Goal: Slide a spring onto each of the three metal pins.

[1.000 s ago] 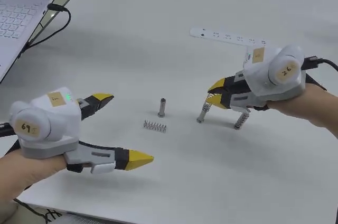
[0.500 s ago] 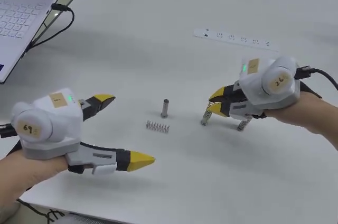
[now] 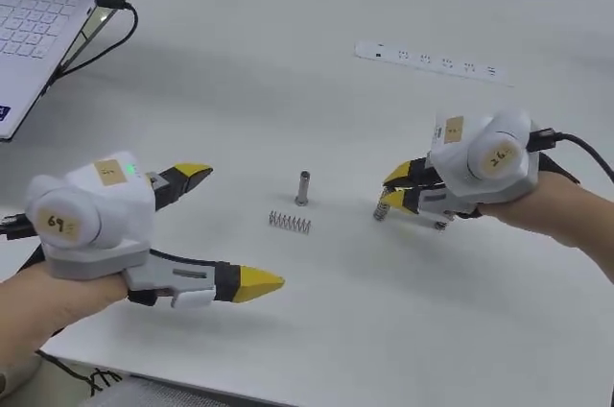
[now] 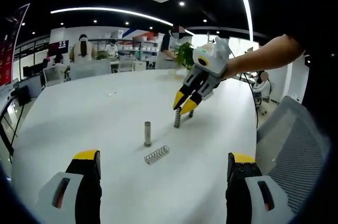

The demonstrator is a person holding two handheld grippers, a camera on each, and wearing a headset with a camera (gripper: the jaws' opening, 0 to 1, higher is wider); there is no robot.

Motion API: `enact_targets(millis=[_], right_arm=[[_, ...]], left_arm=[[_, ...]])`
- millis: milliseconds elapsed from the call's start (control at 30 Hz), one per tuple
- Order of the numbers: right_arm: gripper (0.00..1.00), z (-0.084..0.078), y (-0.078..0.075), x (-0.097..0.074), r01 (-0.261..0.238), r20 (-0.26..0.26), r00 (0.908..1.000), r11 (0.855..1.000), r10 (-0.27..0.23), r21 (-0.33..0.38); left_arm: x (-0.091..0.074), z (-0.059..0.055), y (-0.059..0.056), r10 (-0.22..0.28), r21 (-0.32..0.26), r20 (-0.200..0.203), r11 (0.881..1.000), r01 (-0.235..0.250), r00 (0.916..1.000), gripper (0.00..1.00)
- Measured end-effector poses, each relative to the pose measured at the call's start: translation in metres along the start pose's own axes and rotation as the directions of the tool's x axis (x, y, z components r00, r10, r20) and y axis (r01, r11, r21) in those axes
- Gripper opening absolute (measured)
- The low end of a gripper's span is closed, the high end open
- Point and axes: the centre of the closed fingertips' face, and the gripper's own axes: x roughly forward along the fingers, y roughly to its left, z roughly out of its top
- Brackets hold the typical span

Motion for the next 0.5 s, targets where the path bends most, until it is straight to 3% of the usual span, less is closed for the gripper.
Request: enact_targets(millis=[500], right_arm=[[0.12,0.0032,-0.0075,-0.0003,0.031,0.007,0.9995,0.998,-0.031,0.049]], left_arm=[[0.0009,0.0018,-0.0012,-0.003,0.006,-0.005,1.000,0.003,1.0000,0.97]])
